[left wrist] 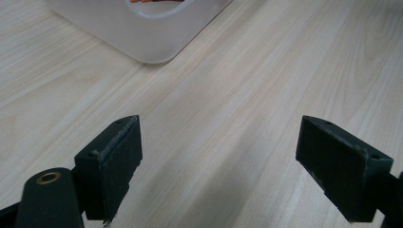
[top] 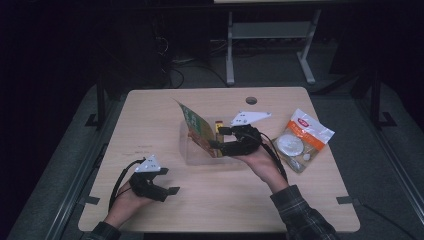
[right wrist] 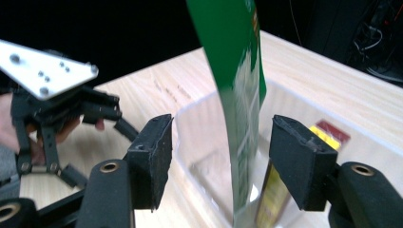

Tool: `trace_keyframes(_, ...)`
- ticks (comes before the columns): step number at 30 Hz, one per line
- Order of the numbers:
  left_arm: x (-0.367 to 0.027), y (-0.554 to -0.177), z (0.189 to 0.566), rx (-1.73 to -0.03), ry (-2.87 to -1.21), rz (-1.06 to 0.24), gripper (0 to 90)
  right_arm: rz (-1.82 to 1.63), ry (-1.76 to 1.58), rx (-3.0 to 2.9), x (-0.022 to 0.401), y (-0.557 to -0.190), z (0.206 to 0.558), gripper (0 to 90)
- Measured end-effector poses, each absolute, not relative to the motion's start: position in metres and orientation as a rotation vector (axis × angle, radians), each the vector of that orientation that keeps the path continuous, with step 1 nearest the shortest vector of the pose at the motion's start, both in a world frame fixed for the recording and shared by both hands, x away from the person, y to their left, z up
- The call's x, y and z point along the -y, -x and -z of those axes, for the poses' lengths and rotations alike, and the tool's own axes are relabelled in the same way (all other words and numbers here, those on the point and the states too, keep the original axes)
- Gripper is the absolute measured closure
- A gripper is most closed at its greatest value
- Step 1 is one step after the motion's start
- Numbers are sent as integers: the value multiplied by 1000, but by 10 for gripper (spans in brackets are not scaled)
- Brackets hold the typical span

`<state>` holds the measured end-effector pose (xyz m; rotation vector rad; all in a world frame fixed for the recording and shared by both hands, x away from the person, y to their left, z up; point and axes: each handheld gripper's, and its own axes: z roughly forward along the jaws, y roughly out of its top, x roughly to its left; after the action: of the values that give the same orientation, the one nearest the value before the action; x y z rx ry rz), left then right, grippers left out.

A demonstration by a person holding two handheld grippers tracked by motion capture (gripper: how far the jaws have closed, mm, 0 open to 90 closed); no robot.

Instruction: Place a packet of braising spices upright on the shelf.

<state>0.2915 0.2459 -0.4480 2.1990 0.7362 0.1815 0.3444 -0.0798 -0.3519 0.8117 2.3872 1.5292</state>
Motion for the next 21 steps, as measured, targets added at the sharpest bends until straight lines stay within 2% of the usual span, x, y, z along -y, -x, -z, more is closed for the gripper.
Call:
trace_keyframes(10, -244, -291, 449, -711, -2225, -164, 150, -1436, -835, -2432, 109, -328, 364, 382)
trace_keyframes(21, -244, -289, 451, -707, -2245, -147, 150, -1370, -894, -2432, 160, -313, 380, 381)
